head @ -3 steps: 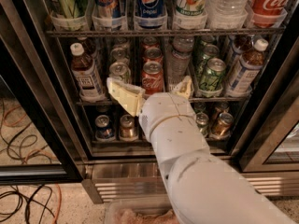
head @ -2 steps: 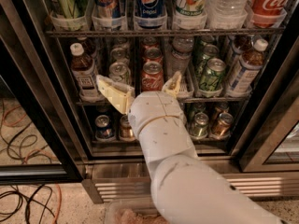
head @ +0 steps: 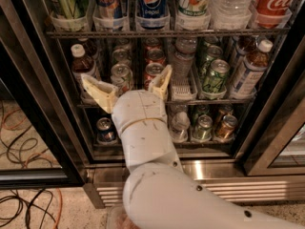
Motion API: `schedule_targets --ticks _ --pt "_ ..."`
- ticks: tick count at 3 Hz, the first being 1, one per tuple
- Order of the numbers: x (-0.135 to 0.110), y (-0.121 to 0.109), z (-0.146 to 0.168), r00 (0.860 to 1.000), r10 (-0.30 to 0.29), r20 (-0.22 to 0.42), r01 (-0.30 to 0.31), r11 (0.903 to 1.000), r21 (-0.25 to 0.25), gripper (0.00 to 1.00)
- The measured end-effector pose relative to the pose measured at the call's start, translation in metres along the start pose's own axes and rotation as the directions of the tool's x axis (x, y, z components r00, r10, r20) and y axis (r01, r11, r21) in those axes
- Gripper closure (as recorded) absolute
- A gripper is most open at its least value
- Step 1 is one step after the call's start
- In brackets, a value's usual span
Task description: Pick redbull can from top shelf of fridge
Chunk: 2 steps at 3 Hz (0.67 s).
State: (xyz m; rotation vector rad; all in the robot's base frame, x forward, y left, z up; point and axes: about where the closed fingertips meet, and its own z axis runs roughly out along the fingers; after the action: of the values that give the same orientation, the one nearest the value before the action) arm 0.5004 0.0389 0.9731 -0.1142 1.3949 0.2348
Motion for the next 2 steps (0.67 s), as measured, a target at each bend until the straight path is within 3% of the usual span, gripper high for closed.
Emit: schedule_targets --ticks 1,2 --pt "-0.003 0.009 0.0 1.0 0.001 0.028 0.0 0.999 -0.044 0.0" --pt "-0.023 0.032 0.006 0.992 -0.023 0.121 0.036 0.9932 -0.111 0.0"
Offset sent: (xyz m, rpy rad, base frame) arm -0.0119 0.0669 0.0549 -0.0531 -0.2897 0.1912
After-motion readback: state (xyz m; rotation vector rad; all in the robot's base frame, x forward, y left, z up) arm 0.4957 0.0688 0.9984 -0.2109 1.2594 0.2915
